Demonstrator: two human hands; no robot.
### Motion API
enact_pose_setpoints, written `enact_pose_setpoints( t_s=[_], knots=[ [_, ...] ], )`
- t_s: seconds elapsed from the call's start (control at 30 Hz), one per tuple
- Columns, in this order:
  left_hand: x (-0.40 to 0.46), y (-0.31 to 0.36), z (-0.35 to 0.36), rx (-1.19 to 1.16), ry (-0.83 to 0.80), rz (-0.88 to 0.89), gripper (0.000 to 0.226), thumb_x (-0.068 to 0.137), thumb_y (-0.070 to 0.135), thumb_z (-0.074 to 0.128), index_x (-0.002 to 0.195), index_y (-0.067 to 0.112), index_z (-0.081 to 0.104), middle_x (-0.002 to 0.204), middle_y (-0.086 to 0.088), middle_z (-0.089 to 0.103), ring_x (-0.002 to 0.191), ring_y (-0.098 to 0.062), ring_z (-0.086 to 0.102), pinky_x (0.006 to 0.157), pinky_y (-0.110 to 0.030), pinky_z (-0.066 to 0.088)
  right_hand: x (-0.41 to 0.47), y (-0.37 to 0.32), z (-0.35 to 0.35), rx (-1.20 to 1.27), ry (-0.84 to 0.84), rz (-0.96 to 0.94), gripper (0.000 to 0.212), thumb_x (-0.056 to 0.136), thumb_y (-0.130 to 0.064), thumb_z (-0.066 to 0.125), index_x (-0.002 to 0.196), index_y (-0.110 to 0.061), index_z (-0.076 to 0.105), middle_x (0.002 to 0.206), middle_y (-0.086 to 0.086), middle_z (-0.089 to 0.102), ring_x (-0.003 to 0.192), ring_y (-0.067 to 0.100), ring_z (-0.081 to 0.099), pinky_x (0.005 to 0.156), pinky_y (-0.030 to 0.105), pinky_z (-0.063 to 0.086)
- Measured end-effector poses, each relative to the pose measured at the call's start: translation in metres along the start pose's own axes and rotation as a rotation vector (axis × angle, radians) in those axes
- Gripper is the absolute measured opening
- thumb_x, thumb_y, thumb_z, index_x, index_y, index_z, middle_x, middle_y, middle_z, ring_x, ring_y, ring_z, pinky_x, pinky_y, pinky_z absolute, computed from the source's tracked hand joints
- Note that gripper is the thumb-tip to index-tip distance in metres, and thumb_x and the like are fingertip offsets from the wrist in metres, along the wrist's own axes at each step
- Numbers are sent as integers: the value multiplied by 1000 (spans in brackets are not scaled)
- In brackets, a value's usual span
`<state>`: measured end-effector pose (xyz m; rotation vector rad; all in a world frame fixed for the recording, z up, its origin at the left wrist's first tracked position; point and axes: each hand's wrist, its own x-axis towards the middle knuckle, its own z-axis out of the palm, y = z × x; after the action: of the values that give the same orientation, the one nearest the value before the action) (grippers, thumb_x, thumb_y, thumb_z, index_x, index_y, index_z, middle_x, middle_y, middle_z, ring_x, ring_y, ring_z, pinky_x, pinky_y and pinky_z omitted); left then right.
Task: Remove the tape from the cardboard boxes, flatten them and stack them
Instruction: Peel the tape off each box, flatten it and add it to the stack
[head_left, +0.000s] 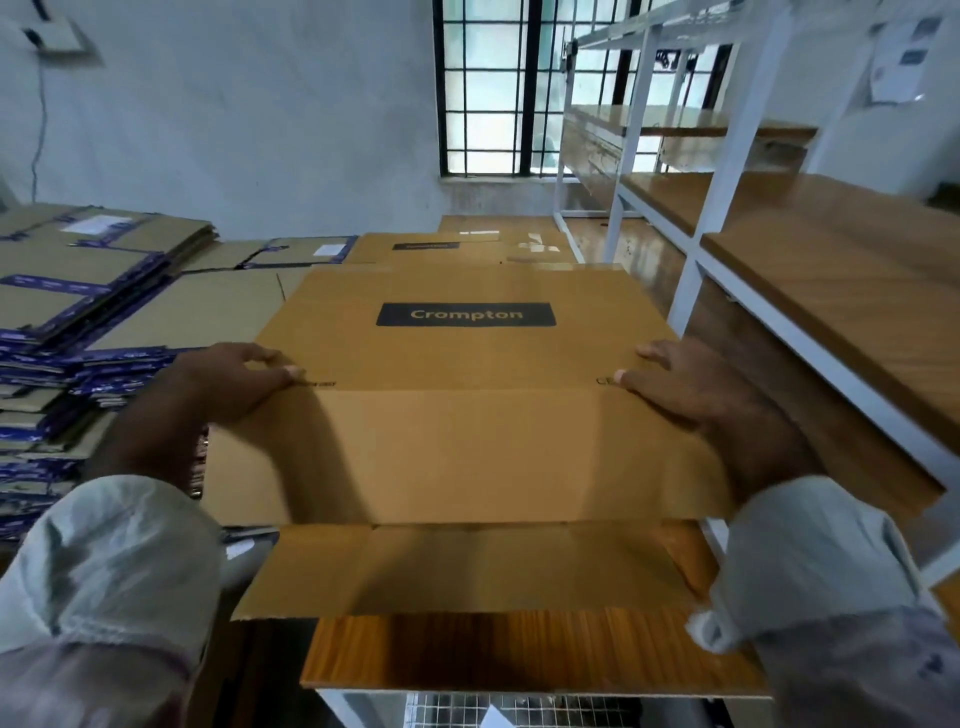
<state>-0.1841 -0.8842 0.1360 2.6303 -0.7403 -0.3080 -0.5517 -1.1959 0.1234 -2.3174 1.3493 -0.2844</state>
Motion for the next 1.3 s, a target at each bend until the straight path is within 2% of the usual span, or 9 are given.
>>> enact_pose_setpoints(
  t_s=[0.1, 0.2, 0.33, 0.47, 0.73, 0.93, 1.03, 1.17, 1.3],
  knots=[
    [-16, 7, -5, 280, -43, 38, 87, 82, 85, 51, 151, 34, 45, 156, -19, 38, 141, -44, 36, 113, -56, 36, -11, 1, 3, -20, 2, -22, 89, 75, -78, 54, 149, -29, 50, 157, 11, 42, 142, 34, 40, 117, 58, 33],
    [-38, 33, 12, 312, -102, 373, 118, 49, 108, 38, 150, 47, 37, 158, -11, 31, 145, -38, 28, 114, -66, 30, -24, -4, 6, 14, 51, 7, 82, 82, -75, 54, 149, -30, 50, 156, 12, 43, 143, 35, 39, 117, 56, 31],
    [-60, 61, 63, 527, 16, 595, 127, 56, 92, 66, 155, 46, 1, 168, -4, 8, 153, -35, 13, 116, -72, 13, -55, -18, 28, -49, 318, 48, 57, 93, -60, 57, 141, -29, 54, 147, 11, 48, 142, 35, 37, 114, 64, 31],
    [-58, 56, 82, 528, 249, 584, 111, 64, 77, 76, 150, 42, 16, 158, -8, 27, 143, -35, 30, 108, -72, 29, -98, -35, 67, 96, 476, -29, 45, 91, -52, 62, 130, -30, 58, 137, 4, 53, 131, 28, 46, 107, 61, 41],
    [-45, 60, 96, 510, 345, 583, 102, 66, 75, 76, 147, 40, 26, 151, -12, 35, 138, -38, 34, 106, -73, 28, -128, -32, 157, 148, 125, -123, 42, 92, -36, 70, 132, -24, 62, 133, -1, 57, 119, 20, 58, 94, 36, 50],
    [-46, 39, 92, 472, 315, 655, 112, 65, 79, 73, 153, 40, 16, 159, -13, 22, 147, -37, 22, 111, -73, 19, -122, -21, 187, 1228, -176, 389, 81, 92, -26, 76, 159, -21, 31, 144, 3, 58, 123, 19, 60, 101, 46, 52],
    [-50, 24, 83, 420, 262, 764, 118, 62, 85, 70, 156, 41, 14, 163, -12, 15, 150, -35, 18, 113, -75, 12, -128, -34, 188, 1609, -62, 411, 61, 94, -11, 71, 147, -13, 40, 128, 6, 66, 123, 24, 61, 95, 49, 53],
    [-78, 19, 62, 262, 131, 801, 114, 60, 99, 46, 154, 36, 27, 163, -8, 18, 152, -34, 16, 115, -71, -4, -159, -63, 172, 1671, 141, 438, 23, 96, -12, 68, 113, -20, 54, 117, 7, 66, 105, 23, 65, 86, 39, 51],
    [-133, 31, 43, 397, 51, 949, 105, 68, 96, 40, 152, 33, 28, 157, -1, 30, 142, -27, 35, 115, -54, 31, -180, -90, 134, 1447, 359, 263, 22, 96, -23, 67, 110, -6, 64, 84, 4, 74, 71, 14, 67, 67, 29, 52]
  ],
)
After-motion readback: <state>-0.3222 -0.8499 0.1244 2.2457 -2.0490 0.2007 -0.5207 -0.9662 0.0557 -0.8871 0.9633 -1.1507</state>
